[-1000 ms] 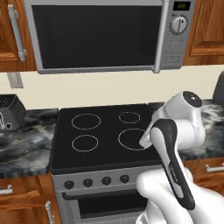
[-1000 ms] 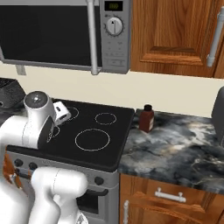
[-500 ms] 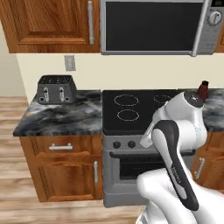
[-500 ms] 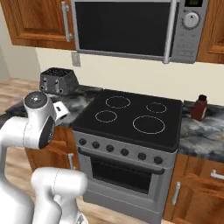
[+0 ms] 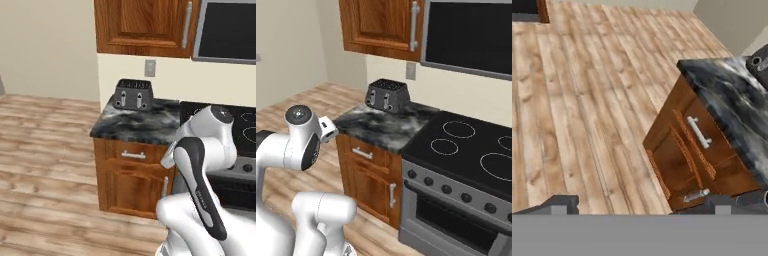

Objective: Collect the paprika, ketchup, and shaker from the cabinet and place them next to the stove.

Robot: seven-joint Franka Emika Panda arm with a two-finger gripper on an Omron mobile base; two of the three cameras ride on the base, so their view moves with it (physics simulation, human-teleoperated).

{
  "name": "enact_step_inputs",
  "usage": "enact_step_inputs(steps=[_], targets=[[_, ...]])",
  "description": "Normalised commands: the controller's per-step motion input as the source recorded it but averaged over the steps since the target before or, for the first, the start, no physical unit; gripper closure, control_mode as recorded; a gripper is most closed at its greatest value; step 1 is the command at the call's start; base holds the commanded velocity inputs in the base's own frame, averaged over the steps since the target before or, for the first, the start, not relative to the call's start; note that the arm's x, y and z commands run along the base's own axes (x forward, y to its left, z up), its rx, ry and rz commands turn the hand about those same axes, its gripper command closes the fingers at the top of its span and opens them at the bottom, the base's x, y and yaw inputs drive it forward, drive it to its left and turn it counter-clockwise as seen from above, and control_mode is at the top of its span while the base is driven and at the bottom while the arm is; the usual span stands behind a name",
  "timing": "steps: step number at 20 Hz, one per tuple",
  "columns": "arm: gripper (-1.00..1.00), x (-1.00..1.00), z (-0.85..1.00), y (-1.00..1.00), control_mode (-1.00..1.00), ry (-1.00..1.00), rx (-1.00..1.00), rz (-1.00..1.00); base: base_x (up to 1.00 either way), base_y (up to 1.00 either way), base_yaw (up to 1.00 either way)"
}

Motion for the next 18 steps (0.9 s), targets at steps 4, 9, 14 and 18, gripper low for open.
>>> enact_step_inputs(steps=[4, 9, 14, 18], targets=[[-1.0, 0.0, 0.0, 0.0, 1.0, 0.0, 0.0, 0.0, 0.0, 0.69, 0.52], [-1.0, 0.0, 0.0, 0.0, 1.0, 0.0, 0.0, 0.0, 0.0, 0.71, 0.53], [-1.0, 0.0, 0.0, 0.0, 1.0, 0.0, 0.0, 0.0, 0.0, 0.72, 0.54], [-1.0, 0.0, 0.0, 0.0, 1.0, 0.0, 0.0, 0.0, -0.08, 0.75, 0.53]])
